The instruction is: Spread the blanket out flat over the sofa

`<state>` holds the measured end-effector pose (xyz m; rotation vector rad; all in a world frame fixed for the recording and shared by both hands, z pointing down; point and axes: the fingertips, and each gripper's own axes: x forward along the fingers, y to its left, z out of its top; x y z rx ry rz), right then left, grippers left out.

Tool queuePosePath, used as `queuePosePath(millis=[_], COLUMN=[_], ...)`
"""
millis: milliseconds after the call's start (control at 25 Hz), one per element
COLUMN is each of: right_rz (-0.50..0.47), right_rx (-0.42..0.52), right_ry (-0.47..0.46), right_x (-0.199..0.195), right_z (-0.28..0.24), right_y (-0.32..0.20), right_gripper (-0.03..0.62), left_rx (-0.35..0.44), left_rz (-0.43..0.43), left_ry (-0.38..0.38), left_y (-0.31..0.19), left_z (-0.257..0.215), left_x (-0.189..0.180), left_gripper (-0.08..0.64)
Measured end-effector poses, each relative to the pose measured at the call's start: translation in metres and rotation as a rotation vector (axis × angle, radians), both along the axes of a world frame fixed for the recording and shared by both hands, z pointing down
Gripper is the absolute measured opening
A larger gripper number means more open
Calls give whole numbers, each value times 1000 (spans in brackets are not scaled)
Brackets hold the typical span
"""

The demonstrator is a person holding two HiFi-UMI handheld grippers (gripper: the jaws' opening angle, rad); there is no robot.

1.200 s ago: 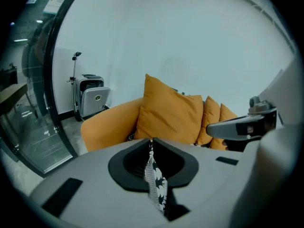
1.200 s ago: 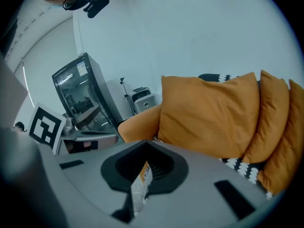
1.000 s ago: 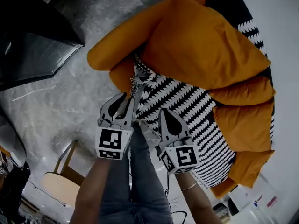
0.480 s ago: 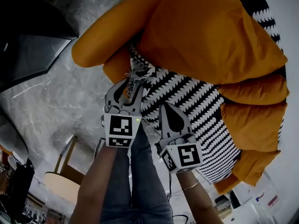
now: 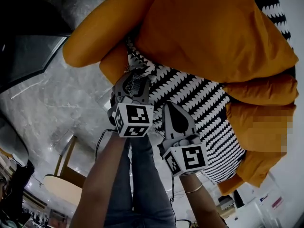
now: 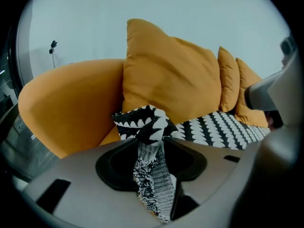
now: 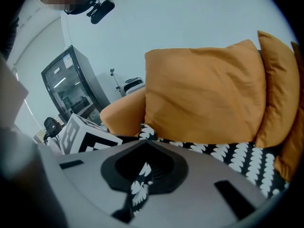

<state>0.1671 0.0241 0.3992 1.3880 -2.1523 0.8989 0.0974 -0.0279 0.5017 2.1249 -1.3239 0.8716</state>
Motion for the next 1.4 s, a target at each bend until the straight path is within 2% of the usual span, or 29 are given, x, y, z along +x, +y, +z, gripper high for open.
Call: queuePosePath(millis=[120,360,560,680,880,1000,1200,1400], right_rz=[-11,-17,-39,-46,-84,-105,-147,-186], right_rx=[0,-24,-13,-11,-9,-8,-9,-18], right_ry=[9,-15,8,13,20,19,15,20], right_x=[8,-4,-12,-21,-28,-30,-52,-72], right_z=[-18,37,33,31,26,22,28,34], right_y=[-15,3,6,1,-4,-10,-1,7], right_gripper=[11,11,11,11,11,11,11,11], left_rx=[4,-19,-17,-27,-50,-59,-75,-91], left_rz=[0,0,-7,-28,-97,-147,-244,-290], left_ry=[-10,-29,2,56,215,281,338,367], left_y=[-20,0,12,14,16,16,25,32], left_z=[-13,38,29,20,-4,-12,-7,-1], left_x=[11,-2,-14,-26,-48,-61,-103,-134], left_gripper=[169,103,44,29,25,25,25,25])
